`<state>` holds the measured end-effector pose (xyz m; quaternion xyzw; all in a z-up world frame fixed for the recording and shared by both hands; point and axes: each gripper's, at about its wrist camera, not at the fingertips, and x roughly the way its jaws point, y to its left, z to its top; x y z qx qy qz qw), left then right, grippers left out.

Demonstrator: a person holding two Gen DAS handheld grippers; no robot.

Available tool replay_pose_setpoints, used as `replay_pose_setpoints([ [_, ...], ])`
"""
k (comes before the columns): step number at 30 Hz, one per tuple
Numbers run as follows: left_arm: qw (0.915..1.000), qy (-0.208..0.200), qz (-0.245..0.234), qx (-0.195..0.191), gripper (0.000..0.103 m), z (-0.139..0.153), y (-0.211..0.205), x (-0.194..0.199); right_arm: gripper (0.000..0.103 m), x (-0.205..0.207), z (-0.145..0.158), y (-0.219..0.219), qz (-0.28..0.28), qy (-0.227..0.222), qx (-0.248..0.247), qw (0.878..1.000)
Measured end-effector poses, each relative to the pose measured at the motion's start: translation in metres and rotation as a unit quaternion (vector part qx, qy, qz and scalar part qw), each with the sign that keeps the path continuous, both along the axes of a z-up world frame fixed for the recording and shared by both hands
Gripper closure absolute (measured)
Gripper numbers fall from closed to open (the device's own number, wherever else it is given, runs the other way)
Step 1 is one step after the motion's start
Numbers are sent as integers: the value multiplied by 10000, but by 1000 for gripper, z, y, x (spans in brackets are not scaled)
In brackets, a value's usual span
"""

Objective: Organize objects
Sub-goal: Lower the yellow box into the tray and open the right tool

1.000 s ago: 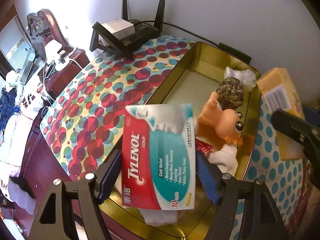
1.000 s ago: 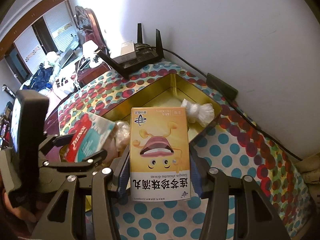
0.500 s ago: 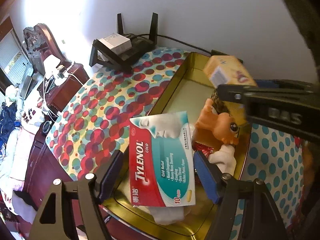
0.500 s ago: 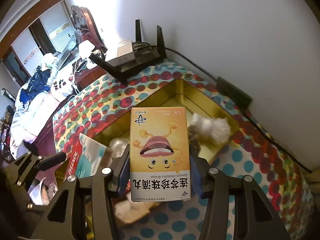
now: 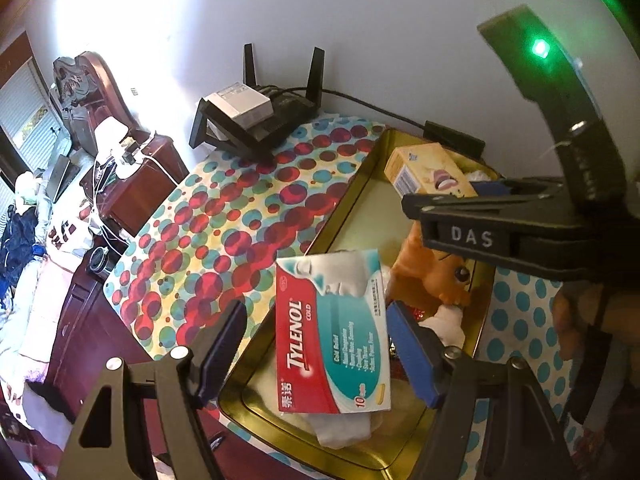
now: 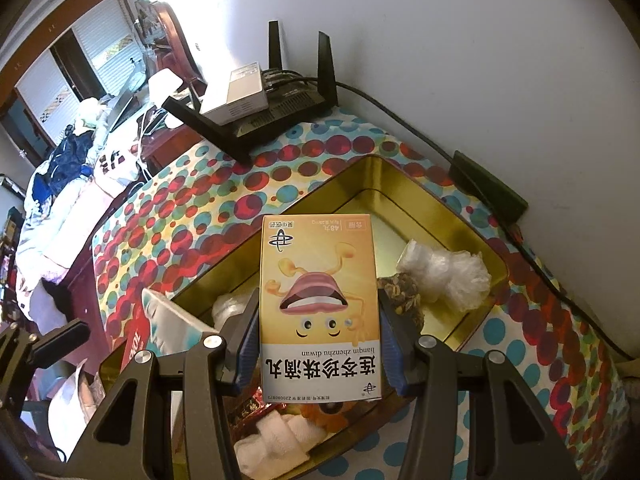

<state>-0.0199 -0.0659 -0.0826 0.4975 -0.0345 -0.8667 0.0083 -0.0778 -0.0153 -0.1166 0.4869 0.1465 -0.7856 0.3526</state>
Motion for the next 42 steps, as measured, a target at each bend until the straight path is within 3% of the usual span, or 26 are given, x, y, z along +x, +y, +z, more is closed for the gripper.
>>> replay_pose_setpoints([
  [25, 9994, 205, 224, 148, 28, 31, -2, -2, 53, -10, -14, 0, -228, -287, 62, 9993],
  [26, 9995, 200, 207, 148, 28, 30, -2, -2, 52, -10, -13, 1, -241, -307, 37, 9992],
  [28, 9994, 236, 209, 131, 28, 32, -1, -2, 40, -10, -12, 2, -276, -336, -19, 9991],
  [34, 9992, 265, 244, 145, 28, 35, 1, 0, 27, -4, -1, 7, -342, -196, -102, 9992],
  [42, 9986, 217, 437, 200, 28, 38, -1, 1, 22, 10, 23, 24, -594, -45, -80, 9982],
])
